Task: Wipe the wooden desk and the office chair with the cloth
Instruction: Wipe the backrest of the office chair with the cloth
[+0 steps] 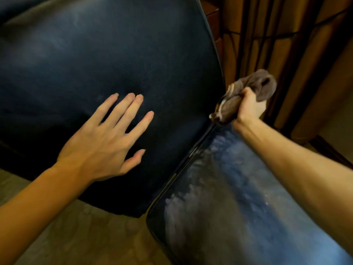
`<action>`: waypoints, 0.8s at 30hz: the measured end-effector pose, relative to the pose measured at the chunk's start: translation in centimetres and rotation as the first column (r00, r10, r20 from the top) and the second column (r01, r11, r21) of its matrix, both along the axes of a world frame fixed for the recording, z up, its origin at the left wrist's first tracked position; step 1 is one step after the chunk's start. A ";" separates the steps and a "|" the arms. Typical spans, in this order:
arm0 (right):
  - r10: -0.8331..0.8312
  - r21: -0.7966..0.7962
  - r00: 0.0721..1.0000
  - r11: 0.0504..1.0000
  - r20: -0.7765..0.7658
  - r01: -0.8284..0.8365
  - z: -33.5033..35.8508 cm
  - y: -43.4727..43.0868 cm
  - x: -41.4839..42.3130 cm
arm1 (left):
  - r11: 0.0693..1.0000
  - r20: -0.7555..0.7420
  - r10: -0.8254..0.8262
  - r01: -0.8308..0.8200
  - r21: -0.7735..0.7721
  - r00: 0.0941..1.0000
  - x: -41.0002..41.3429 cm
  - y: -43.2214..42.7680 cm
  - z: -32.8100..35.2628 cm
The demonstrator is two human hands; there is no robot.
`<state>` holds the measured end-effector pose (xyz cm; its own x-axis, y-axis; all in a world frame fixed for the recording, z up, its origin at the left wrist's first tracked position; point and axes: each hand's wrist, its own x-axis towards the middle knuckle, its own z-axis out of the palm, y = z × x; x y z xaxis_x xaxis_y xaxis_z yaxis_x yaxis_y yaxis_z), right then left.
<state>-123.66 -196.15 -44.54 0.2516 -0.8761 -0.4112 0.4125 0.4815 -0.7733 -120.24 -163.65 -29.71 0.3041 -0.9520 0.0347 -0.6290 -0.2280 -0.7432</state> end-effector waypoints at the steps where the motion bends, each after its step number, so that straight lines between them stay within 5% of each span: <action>1: 0.032 0.008 0.999 0.999 0.011 -0.032 -0.3 -1.4 0.4 | 1.000 0.001 -0.004 0.004 0.002 1.000 0.1 -0.1 0.0; 7: 0.170 0.099 0.985 0.980 0.013 -0.171 -3.5 0.8 1.9 | 1.000 0.003 -0.015 0.015 0.009 1.000 0.9 0.1 -0.3; 12: 0.278 0.186 0.951 0.950 -0.136 -0.251 -8.3 13.6 0.9 | 0.999 -0.009 -0.031 0.031 -0.018 0.999 1.5 0.2 -0.7; 16: 0.600 0.317 0.796 0.771 -0.075 -0.552 -8.8 26.8 -4.0 | 0.997 -0.020 -0.048 0.047 -0.063 0.999 1.4 0.2 -0.7; 19: 0.722 0.413 0.692 0.629 0.005 -0.659 -8.2 27.7 -6.5 | 0.998 -0.023 -0.033 0.032 -0.053 0.999 1.0 0.2 -0.5; 21: 0.714 0.391 0.699 0.655 -0.037 -0.647 -7.8 25.0 -6.5 | 0.999 -0.037 -0.026 0.024 -0.047 0.999 0.9 0.2 -0.4; 24: 0.537 0.247 0.829 0.834 -0.155 -0.494 -5.4 19.7 -5.9 | 0.998 -0.022 -0.026 0.024 -0.054 0.999 0.5 0.4 0.1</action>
<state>-129.56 -176.45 -49.98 0.5334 -0.5428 -0.6487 -0.0984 0.7219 -0.6850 -119.74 -163.22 -29.65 0.2815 -0.9563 0.0794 -0.6515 -0.2512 -0.7159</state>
